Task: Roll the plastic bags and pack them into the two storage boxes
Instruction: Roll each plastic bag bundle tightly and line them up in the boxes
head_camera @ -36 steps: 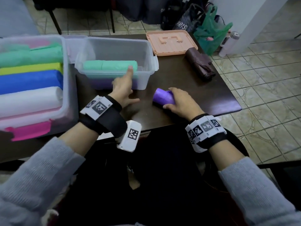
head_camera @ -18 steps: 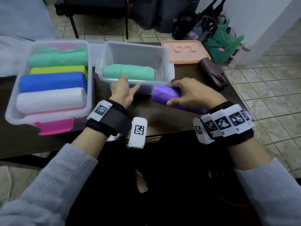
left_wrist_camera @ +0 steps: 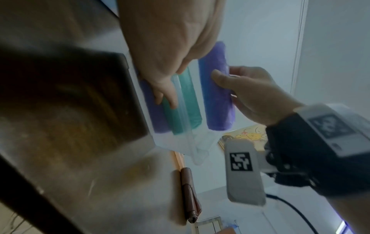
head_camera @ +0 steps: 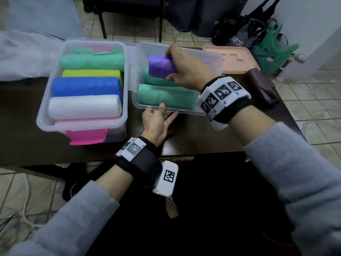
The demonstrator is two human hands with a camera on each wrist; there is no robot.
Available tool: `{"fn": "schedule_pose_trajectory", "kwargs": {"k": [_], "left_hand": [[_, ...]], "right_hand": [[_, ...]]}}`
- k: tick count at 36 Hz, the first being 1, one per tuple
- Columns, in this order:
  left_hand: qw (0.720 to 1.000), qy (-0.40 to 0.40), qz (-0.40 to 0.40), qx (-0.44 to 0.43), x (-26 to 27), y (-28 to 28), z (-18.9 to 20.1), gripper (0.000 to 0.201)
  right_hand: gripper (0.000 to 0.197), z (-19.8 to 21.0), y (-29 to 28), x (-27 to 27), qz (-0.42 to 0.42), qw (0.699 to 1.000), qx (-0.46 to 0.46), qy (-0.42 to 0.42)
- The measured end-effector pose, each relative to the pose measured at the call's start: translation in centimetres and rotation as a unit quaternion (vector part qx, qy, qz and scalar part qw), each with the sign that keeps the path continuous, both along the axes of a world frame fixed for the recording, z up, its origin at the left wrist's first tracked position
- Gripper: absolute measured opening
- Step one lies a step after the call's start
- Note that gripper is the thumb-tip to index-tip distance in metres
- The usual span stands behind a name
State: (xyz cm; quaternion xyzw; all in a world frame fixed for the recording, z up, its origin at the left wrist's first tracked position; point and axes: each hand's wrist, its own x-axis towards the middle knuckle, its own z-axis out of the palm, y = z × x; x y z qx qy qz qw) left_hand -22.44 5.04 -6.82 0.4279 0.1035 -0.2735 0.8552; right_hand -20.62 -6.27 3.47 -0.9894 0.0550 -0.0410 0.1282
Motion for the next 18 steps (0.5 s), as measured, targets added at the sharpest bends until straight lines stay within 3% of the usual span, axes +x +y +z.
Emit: {"fn": "schedule_pose_trajectory", "kwargs": {"k": [11,18], "left_hand": [[1.0,0.001,0.002,-0.013,0.3,-0.2,-0.1,0.024],[1.0,0.003,-0.002,-0.026,0.3,-0.2,-0.1,0.02]], "right_hand": [[0.045,-1.9,0.1,3.5,-0.01,0.997,-0.058,0.044],[0.044,-2.2,0.5,2.7,0.014,0.971,-0.24,-0.014]]}}
